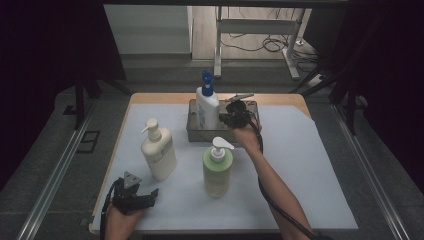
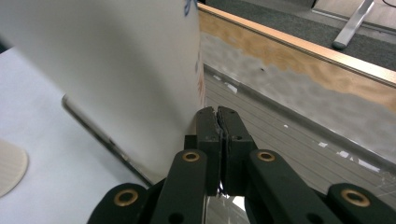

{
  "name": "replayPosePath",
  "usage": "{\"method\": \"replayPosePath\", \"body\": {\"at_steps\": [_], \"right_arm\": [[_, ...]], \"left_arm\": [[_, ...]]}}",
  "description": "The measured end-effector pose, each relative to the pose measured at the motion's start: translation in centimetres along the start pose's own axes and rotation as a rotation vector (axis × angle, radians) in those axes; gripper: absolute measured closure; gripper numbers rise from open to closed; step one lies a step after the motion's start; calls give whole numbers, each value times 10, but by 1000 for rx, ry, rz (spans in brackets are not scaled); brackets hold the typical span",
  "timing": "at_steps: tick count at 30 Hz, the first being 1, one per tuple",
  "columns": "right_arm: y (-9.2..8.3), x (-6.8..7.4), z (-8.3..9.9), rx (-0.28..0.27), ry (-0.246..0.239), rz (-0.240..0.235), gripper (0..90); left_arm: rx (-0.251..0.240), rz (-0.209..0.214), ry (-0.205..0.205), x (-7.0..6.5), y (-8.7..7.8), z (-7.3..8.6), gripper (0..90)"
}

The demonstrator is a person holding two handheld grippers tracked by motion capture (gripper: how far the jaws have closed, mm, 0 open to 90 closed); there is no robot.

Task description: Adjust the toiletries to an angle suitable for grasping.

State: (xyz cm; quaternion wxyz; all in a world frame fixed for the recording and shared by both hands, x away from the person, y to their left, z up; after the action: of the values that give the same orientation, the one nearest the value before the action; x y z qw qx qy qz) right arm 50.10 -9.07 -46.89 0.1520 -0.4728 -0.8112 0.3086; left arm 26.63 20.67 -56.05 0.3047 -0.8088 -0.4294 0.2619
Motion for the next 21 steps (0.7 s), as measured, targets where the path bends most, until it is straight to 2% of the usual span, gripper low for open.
{"method": "replayPosePath", "body": {"at_steps": [4, 12, 21], "right_arm": [[7, -1, -1, 2, 20, 4, 882], [19, -2, -1, 36, 26, 2, 885], [24, -2, 1, 56, 54, -13, 884]], "left_arm": [[-1, 0, 0, 0, 0, 0, 122], [0, 0, -1, 0, 0, 0, 122], [1, -1, 0, 0, 0, 0, 121]]}}
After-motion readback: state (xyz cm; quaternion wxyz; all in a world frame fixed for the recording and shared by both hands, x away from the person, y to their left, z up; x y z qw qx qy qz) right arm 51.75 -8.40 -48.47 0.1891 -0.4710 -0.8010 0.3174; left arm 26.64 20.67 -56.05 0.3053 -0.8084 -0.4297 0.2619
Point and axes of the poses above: each handheld gripper's, and its own axes: y roughly forward along the jaws, z roughly out of its underside, x roughly to its left, the point moved 5 cm from there along y, roughly forward along the jaws, and after that the axes turned 11 degrees about z, right-handed, at the moved point
